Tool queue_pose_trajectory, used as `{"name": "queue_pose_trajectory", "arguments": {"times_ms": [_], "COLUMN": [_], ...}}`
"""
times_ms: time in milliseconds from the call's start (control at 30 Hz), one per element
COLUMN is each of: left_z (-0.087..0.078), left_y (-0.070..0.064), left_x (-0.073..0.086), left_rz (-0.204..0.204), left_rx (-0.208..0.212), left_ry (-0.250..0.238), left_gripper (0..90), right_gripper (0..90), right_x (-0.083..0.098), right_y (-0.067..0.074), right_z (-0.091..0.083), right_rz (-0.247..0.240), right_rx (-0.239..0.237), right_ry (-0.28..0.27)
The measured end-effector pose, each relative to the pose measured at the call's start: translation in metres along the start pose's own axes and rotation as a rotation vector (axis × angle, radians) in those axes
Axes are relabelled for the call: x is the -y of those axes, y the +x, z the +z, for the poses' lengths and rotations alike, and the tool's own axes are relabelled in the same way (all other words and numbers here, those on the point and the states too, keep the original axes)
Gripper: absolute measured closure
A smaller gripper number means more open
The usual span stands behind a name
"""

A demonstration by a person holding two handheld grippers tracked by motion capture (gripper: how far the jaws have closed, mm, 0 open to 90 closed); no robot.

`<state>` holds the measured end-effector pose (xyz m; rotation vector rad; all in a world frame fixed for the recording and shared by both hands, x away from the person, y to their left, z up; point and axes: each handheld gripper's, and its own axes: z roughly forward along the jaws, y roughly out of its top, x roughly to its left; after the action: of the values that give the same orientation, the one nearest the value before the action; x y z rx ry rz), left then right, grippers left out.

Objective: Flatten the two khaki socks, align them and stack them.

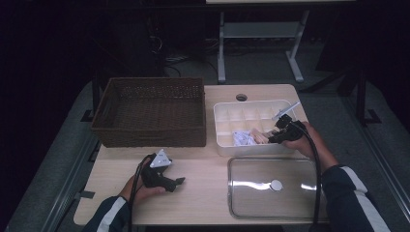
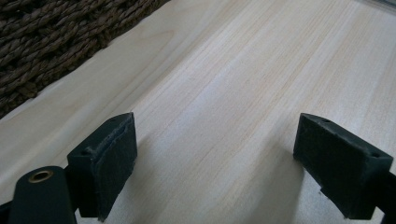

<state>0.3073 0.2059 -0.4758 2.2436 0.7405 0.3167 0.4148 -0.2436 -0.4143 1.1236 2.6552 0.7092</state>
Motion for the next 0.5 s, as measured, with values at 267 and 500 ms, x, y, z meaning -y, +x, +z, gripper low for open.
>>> {"name": "queue_pose_trajectory", "arguments": {"times_ms": [267,500], "left_z": [0.001,0.005], "left_y": [-0.003,-0.01], "left_x": [-0.008,-0.014], "left_rz": [-0.01,-0.02], "left_rx": [-0.015,0.0], "left_ry": [0.056,0.053], "left_gripper": [13.3,14.6], "right_gripper": [51.8,42.4], "right_x": [0.015,0.05], "right_y": [0.0,0.009], "right_z": [-0.034,-0.067], "right_rz": [0.001,-0.077], "right_rx": [-0.046,0.014], "right_ry": [-0.219,-0.313]}}
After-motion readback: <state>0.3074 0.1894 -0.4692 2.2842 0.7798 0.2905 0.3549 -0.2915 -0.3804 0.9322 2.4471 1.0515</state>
